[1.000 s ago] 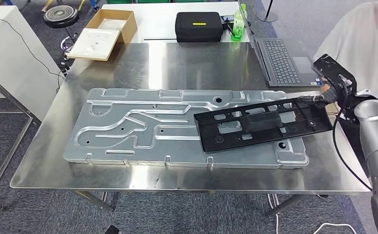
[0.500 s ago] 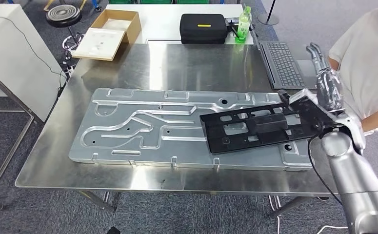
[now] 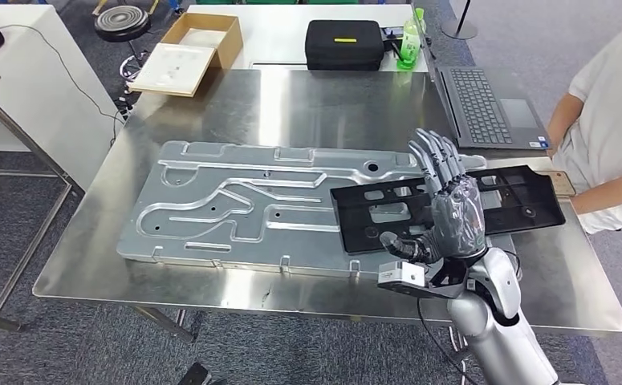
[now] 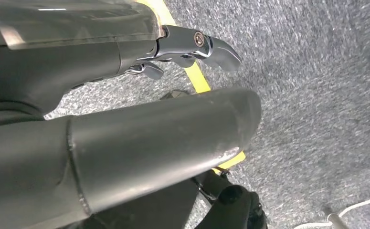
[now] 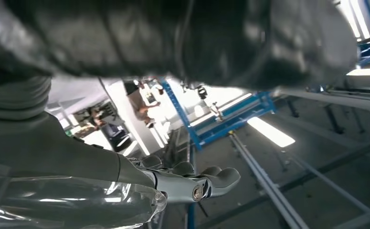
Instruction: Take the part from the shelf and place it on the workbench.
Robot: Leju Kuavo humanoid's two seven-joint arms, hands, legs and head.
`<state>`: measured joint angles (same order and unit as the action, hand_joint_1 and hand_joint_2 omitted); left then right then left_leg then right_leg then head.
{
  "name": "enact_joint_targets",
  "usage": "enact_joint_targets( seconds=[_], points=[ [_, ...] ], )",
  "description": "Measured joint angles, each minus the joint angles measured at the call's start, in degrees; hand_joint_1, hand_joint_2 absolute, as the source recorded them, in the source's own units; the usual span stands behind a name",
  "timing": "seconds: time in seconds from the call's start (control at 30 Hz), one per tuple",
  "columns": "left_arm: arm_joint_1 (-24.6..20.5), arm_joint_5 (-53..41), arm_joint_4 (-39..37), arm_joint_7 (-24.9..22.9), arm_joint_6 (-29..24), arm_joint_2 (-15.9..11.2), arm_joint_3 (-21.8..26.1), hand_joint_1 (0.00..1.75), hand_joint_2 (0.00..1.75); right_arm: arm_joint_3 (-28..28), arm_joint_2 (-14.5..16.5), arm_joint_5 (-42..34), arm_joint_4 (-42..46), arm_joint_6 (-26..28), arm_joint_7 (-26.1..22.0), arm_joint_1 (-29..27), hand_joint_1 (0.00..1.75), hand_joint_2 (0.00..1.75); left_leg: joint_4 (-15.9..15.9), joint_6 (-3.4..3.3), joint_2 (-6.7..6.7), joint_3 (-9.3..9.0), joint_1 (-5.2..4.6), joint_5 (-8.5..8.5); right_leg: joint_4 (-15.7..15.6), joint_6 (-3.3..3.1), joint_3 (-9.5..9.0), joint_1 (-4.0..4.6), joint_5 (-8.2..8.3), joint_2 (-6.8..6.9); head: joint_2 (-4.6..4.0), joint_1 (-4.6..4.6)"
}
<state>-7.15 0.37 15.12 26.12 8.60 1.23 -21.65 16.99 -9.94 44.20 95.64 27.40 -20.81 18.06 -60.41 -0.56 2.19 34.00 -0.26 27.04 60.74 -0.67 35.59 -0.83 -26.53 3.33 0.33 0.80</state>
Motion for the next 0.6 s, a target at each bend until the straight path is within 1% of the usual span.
enact_joint_targets(
  seconds=[0.03,0.07,0.1,0.13,0.17,0.2,0.23,0.27,0.3,0.33,0.37,0.4,0.43,0.47,0.5,0.53,0.57,0.6],
  points=[
    [-0.04,0.00,0.05,0.02,-0.01,-0.05,-0.01,0.00,0.00,0.08,0.07,0.01,0.13,0.14,0.00,-0.17,0.00,0.00,1.10,-0.27,0.30,-0.37,-0.24,-0.07,-0.07,0.27,-0.07,0.05,0.01,0.35,0.00,0.01],
    [-0.01,0.00,0.09,0.03,-0.01,-0.11,-0.03,0.00,0.00,0.14,0.11,0.01,0.21,0.23,0.00,-0.31,0.00,0.00,1.28,-0.56,-0.04,-0.32,-0.45,-0.12,-0.22,0.60,-0.20,0.07,0.07,0.70,0.00,0.00],
    [0.06,0.00,0.12,0.04,-0.01,-0.18,-0.03,0.00,0.00,0.21,0.16,0.02,0.29,0.27,0.00,-0.39,0.00,0.00,1.57,-0.94,-0.57,-0.50,-0.39,-0.36,-0.35,0.95,-0.34,0.07,0.08,1.01,0.00,0.02],
    [0.13,-0.01,0.14,0.04,-0.01,-0.24,-0.04,0.00,0.00,0.28,0.22,0.01,0.37,0.30,0.00,-0.43,0.00,0.00,1.99,-1.27,-1.01,-0.73,-0.31,-0.67,-0.25,1.26,-0.46,-0.01,-0.12,0.82,0.00,0.02],
    [0.15,-0.02,0.18,0.04,-0.01,-0.28,-0.07,0.00,0.00,0.35,0.26,-0.05,0.47,0.36,0.00,-0.45,0.00,0.00,2.44,-1.68,-1.41,-1.01,-0.18,-1.04,0.48,1.50,-0.28,-0.07,-0.78,0.13,0.00,0.04],
    [0.12,-0.07,0.23,0.02,-0.01,-0.32,-0.09,0.00,0.00,0.40,0.27,-0.14,0.54,0.40,0.01,-0.51,0.00,0.00,2.83,-2.04,-1.81,-1.25,-0.04,-1.39,2.33,1.65,0.46,-0.10,-2.08,-0.85,0.00,0.05],
    [0.08,-0.11,0.28,-0.03,0.00,-0.34,-0.11,0.00,0.00,0.43,0.27,-0.28,0.56,0.48,0.08,-0.65,0.00,0.00,2.96,-2.25,-2.23,-1.22,-0.03,-1.60,5.33,1.71,1.76,-0.18,-3.82,-1.94,0.00,0.04],
    [0.07,-0.15,0.31,-0.15,0.02,-0.38,-0.12,0.00,0.00,0.44,0.26,-0.47,0.53,0.59,0.19,-0.85,0.00,0.00,2.95,-2.42,-2.73,-1.12,-0.06,-1.70,8.99,1.74,3.49,-0.16,-5.66,-2.64,0.00,0.04],
    [0.11,-0.18,0.33,-0.34,0.05,-0.43,-0.12,0.00,0.00,0.44,0.25,-0.64,0.47,0.74,0.32,-1.07,0.00,0.00,2.88,-2.48,-3.31,-1.02,-0.11,-1.73,12.36,1.76,5.12,-0.14,-6.94,-2.97,0.00,0.03],
    [0.22,-0.17,0.33,-0.59,0.10,-0.46,-0.12,0.00,0.00,0.44,0.23,-0.80,0.38,0.94,0.46,-1.23,0.00,0.00,2.78,-2.49,-3.93,-0.96,-0.15,-1.74,14.29,1.78,6.08,-0.13,-7.23,-3.12,0.00,0.04],
    [0.33,-0.20,0.34,-0.86,0.16,-0.49,-0.13,0.00,0.00,0.43,0.20,-0.92,0.31,1.16,0.56,-1.30,0.00,0.00,2.64,-2.46,-4.57,-0.92,-0.16,-1.71,14.17,1.76,6.07,-0.13,-6.39,-3.20,0.00,0.03],
    [0.41,-0.23,0.38,-1.11,0.21,-0.50,-0.13,0.00,0.00,0.40,0.16,-0.98,0.26,1.33,0.62,-1.29,0.00,0.00,2.43,-2.38,-5.22,-0.90,-0.15,-1.64,11.90,1.70,5.00,-0.16,-4.62,-3.39,0.00,0.04],
    [0.45,-0.27,0.47,-1.31,0.28,-0.50,-0.14,0.00,0.00,0.36,0.13,-1.01,0.23,1.44,0.67,-1.25,0.00,0.00,2.16,-2.25,-5.89,-0.88,-0.12,-1.51,8.21,1.62,3.23,-0.24,-2.54,-3.98,0.00,0.04],
    [0.42,-0.30,0.60,-1.44,0.35,-0.49,-0.15,0.00,0.00,0.31,0.10,-1.01,0.21,1.50,0.69,-1.22,0.00,0.00,1.83,-2.05,-6.52,-0.72,-0.16,-1.35,4.64,1.53,1.51,-0.36,-1.16,-5.23,0.00,0.04],
    [0.34,-0.30,0.75,-1.54,0.42,-0.47,-0.16,0.00,0.00,0.27,0.09,-0.91,0.21,1.55,0.69,-1.21,0.00,0.00,1.48,-1.82,-7.14,-0.46,-0.16,-1.20,1.92,1.46,0.26,-0.48,-0.33,-6.32,0.00,0.03],
    [0.25,-0.28,0.91,-1.58,0.51,-0.45,-0.16,0.00,0.00,0.25,0.08,-0.78,0.21,1.61,0.69,-1.22,0.00,0.00,1.21,-1.56,-7.70,-0.16,-0.11,-1.14,0.48,1.41,-0.35,-0.53,-0.16,-7.13,0.00,0.03],
    [0.17,-0.27,1.07,-1.61,0.61,-0.44,-0.16,0.00,0.00,0.24,0.08,-0.66,0.21,1.66,0.68,-1.22,0.00,0.00,1.09,-1.25,-8.23,0.14,-0.03,-1.16,0.16,1.30,-0.45,-0.47,-0.40,-7.39,0.00,0.02],
    [0.13,-0.25,1.18,-1.61,0.72,-0.41,-0.17,0.00,0.00,0.24,0.08,-0.56,0.22,1.71,0.68,-1.20,0.00,0.00,1.11,-0.93,-8.80,0.35,0.11,-1.25,0.03,1.11,-0.47,-0.39,-0.31,-6.83,0.00,0.02]
  ],
)
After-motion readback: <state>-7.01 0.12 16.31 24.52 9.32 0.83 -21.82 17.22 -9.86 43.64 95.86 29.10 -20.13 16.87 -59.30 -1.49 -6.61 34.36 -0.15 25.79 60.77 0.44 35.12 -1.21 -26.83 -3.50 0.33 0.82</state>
